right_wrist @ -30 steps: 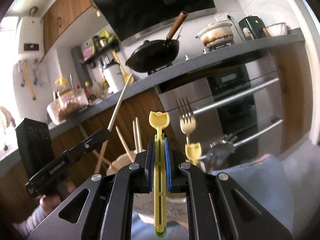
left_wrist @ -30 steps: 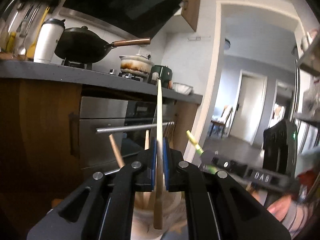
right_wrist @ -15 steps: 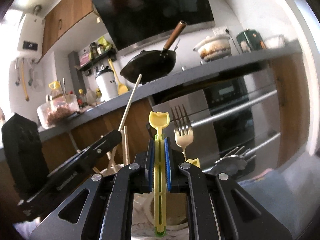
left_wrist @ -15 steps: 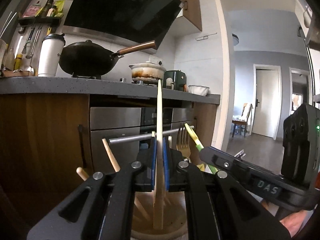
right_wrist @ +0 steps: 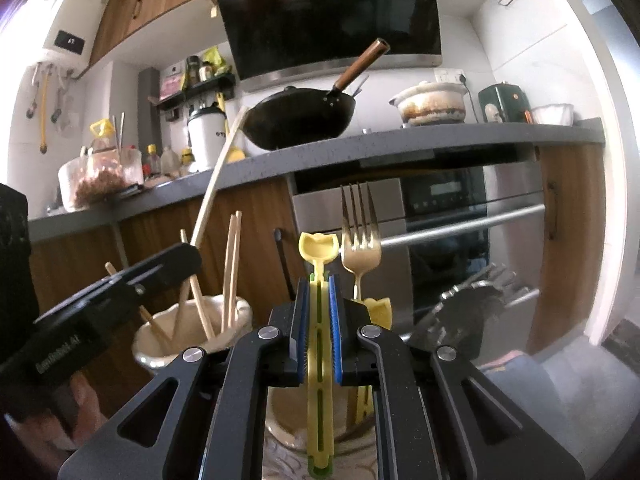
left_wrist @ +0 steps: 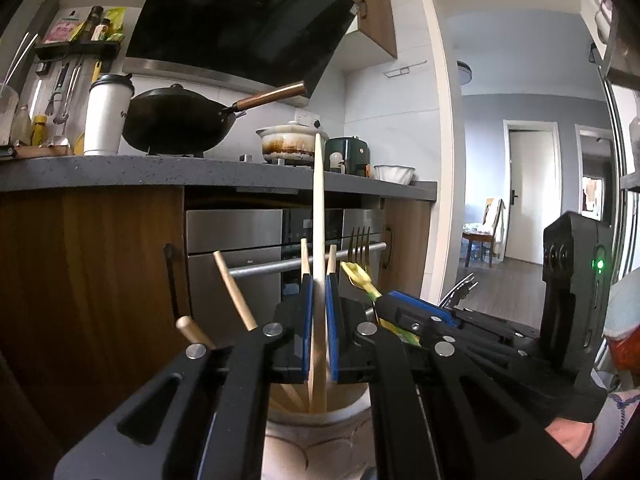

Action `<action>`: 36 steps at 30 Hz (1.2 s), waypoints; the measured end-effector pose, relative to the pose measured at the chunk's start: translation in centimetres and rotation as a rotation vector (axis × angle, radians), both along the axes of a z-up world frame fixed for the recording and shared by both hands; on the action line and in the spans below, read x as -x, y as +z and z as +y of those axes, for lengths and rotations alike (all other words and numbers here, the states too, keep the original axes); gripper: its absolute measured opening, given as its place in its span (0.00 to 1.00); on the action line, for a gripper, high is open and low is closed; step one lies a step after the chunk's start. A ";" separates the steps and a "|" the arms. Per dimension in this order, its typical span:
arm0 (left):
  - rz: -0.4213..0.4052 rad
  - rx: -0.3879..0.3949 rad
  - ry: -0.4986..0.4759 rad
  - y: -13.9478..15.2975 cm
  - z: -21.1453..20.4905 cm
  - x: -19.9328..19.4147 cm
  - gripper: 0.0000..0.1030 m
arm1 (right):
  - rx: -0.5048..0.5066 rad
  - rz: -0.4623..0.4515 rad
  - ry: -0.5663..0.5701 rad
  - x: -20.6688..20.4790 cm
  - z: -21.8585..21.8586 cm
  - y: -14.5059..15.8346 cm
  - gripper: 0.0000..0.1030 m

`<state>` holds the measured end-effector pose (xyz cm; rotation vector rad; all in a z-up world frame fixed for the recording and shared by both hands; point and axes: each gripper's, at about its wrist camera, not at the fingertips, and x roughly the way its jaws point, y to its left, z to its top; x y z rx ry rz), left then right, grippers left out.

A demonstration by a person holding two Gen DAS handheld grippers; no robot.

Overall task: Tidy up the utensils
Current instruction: 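Lift chopstick over tall pot with left tool while right carries shovel utensil over short pot, then lower chopstick into tall pot with left tool while right lowers shovel utensil into short pot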

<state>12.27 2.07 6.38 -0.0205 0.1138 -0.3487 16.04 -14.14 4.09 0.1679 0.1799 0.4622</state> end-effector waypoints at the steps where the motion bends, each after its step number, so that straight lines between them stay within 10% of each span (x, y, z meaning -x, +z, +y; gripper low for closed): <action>1: 0.004 0.005 -0.002 0.0 0.2 0.1 0.06 | 0.001 0.005 -0.001 0.1 -0.1 0.0 0.10; 15: 0.067 0.012 0.015 -1.3 1.5 1.6 0.08 | -0.071 0.017 0.023 1.0 -1.3 0.1 0.10; 20: 0.057 0.037 0.004 -1.3 1.9 2.2 0.47 | -0.038 0.000 -0.004 -0.1 -0.2 0.7 0.10; 36: 0.057 0.050 -0.032 -1.4 2.2 2.4 0.47 | 0.071 -0.069 -0.055 0.3 1.3 -0.3 0.10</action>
